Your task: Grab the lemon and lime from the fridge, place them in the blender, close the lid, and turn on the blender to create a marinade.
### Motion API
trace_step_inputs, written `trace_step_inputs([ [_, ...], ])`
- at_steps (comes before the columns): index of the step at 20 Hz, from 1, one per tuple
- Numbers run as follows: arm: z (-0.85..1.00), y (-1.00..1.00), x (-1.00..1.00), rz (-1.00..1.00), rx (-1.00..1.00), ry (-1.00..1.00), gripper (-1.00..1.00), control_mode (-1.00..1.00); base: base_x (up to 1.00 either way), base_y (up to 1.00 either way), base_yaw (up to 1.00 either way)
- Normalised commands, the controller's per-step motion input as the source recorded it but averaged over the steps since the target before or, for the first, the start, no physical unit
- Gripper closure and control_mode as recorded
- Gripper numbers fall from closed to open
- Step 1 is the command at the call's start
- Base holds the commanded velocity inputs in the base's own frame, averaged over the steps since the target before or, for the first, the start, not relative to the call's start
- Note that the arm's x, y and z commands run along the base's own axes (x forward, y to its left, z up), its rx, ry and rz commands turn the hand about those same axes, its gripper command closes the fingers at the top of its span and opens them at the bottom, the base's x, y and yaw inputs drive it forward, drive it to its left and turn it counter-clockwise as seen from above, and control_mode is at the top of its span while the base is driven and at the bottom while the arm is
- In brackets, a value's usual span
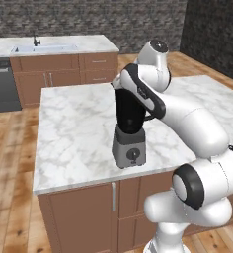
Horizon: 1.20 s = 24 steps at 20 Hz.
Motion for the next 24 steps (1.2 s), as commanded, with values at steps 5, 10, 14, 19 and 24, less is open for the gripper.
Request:
trace_step_inputs([
  [5,0.6,0.0,0.01,0.0,0.0,-0.07,-1.0,-1.0,0.0,0.0,0.0],
  [10,0.82,0.0,-0.19,0.0,0.0,-0.08,-1.0,-1.0,0.0,0.0,0.0],
  [14,0.45,-0.19,-0.86,-0.01,0.0,-0.06,-1.0,-1.0,0.0,0.0,0.0],
  [19,-0.04,-0.52,-1.0,-0.05,0.0,-0.01,-1.0,-1.0,0.0,0.0,0.0],
  [24,-0.37,-0.17,-0.89,-0.07,-0.01,0.01,-1.0,-1.0,0.0,0.0,0.0],
])
